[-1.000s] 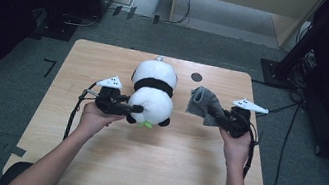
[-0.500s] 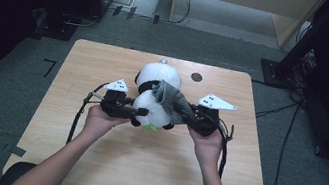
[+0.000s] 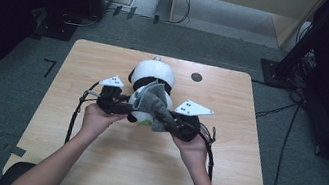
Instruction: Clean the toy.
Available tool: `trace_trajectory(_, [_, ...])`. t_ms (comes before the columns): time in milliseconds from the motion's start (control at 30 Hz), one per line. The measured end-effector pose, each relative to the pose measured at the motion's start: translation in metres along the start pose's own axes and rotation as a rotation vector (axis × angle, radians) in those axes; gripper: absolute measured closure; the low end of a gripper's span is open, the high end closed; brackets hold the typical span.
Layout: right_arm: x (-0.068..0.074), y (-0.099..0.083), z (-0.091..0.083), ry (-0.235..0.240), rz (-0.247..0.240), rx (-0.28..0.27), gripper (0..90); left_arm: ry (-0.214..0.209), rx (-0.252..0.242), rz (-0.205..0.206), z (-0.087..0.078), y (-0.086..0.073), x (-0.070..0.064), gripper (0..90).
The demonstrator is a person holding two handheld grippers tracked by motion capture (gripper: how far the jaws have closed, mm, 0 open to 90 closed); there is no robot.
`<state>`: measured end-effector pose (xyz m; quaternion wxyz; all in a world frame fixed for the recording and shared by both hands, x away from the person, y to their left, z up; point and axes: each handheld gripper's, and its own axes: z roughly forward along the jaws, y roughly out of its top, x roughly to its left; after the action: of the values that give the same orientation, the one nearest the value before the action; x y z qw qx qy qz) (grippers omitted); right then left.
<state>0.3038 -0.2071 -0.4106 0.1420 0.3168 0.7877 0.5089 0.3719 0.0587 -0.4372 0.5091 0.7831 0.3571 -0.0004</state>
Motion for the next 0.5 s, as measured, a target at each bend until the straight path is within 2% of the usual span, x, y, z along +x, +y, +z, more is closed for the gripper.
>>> trace_trajectory(100, [0.013,-0.002,0.011,0.025,-0.068,0.055,75.8,-0.019,-0.030,-0.034,-0.005,0.002,0.004,51.4])
trace_trajectory(200, [0.023,-0.008,0.022,0.010,-0.124,0.093,75.8,-0.012,-0.039,-0.028,-0.009,0.004,0.004,51.6])
trace_trajectory(267, [0.022,-0.012,0.027,0.007,-0.117,0.088,76.0,-0.004,-0.030,-0.025,-0.011,0.005,0.005,51.6])
trace_trajectory(300, [0.020,-0.014,0.028,0.012,-0.111,0.092,76.1,-0.006,-0.034,-0.036,-0.011,0.005,0.005,51.6])
trace_trajectory(433, [0.013,-0.024,0.035,-0.013,-0.109,0.152,76.2,-0.006,-0.039,-0.040,-0.013,0.006,0.008,51.6])
trace_trajectory(500, [0.008,-0.029,0.038,-0.008,-0.093,0.158,76.2,-0.007,-0.045,-0.046,-0.015,0.006,0.008,51.6])
